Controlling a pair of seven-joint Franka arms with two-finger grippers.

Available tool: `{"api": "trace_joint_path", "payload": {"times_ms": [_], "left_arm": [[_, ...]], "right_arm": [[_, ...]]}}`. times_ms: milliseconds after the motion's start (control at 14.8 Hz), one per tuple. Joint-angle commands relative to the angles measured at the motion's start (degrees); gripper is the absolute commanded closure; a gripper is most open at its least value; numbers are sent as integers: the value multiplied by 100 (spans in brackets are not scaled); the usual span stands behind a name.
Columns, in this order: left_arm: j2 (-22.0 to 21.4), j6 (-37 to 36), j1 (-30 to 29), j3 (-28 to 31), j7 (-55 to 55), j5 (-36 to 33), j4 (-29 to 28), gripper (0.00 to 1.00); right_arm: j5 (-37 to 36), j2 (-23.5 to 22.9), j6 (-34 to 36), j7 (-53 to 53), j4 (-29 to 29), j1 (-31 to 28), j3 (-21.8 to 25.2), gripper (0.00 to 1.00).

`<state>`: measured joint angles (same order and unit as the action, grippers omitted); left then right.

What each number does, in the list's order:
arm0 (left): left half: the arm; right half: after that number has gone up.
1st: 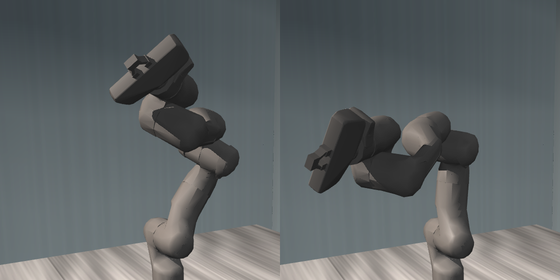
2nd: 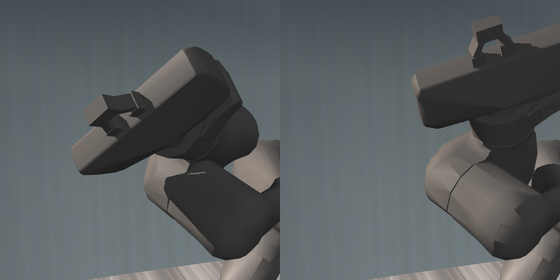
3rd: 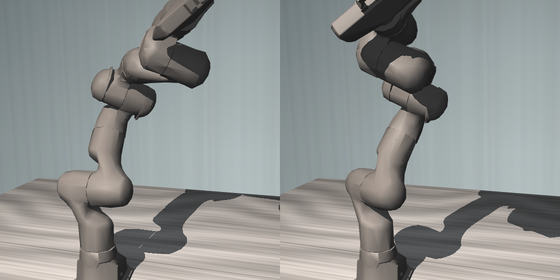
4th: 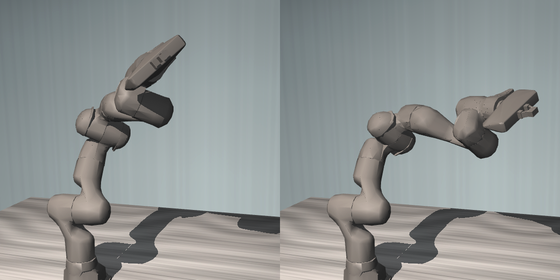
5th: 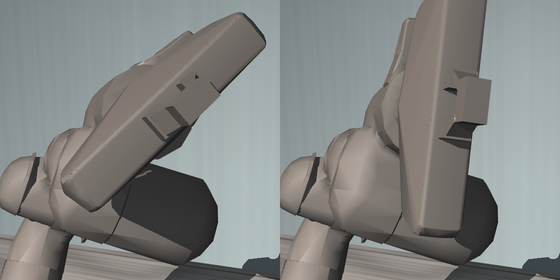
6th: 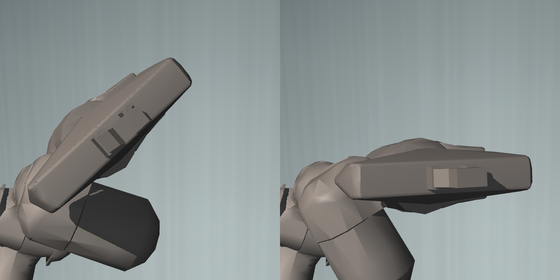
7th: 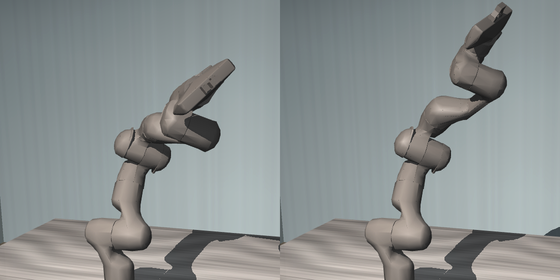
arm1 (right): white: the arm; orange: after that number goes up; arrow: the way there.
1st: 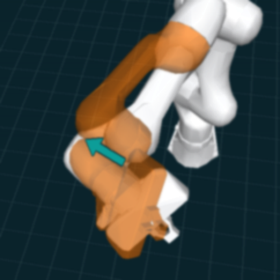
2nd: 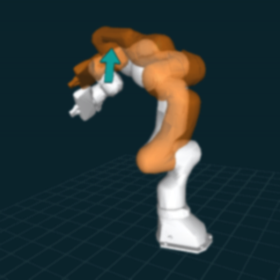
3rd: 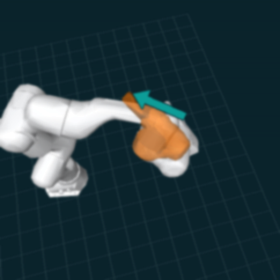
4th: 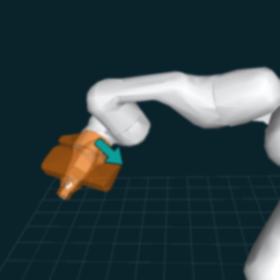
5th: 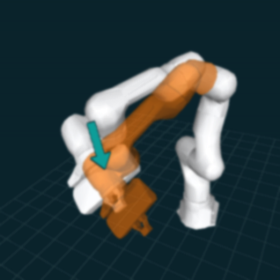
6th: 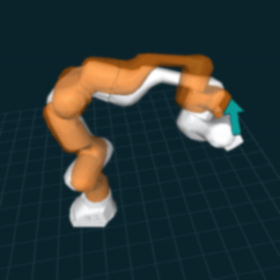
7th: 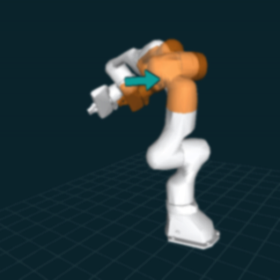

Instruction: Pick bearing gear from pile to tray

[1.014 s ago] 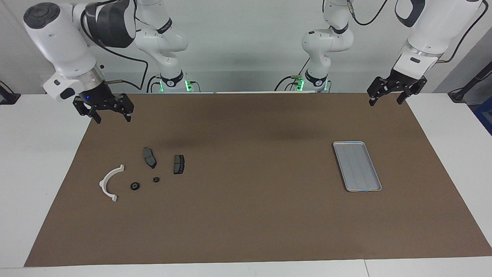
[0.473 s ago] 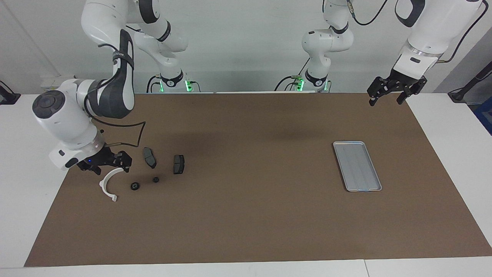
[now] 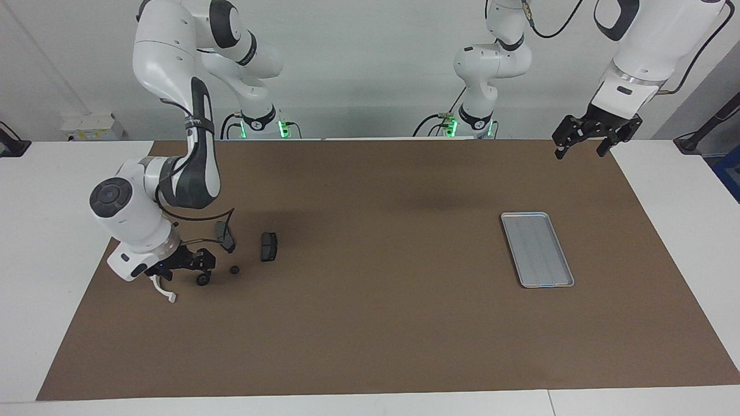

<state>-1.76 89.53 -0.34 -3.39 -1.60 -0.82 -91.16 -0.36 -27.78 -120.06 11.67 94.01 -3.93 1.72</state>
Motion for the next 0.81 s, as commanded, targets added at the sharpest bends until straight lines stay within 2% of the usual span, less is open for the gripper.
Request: {"api": "trace_joint_path", "payload": {"times_ms": [0, 743], "left_arm": [[-211, 73, 17, 14, 11, -76, -244, 0], [-211, 82, 17, 14, 11, -76, -244, 0]], "right_arm": [[45, 124, -281, 187, 337, -64, -22, 9], [53, 45, -624, 187, 539, -64, -31, 12]]}}
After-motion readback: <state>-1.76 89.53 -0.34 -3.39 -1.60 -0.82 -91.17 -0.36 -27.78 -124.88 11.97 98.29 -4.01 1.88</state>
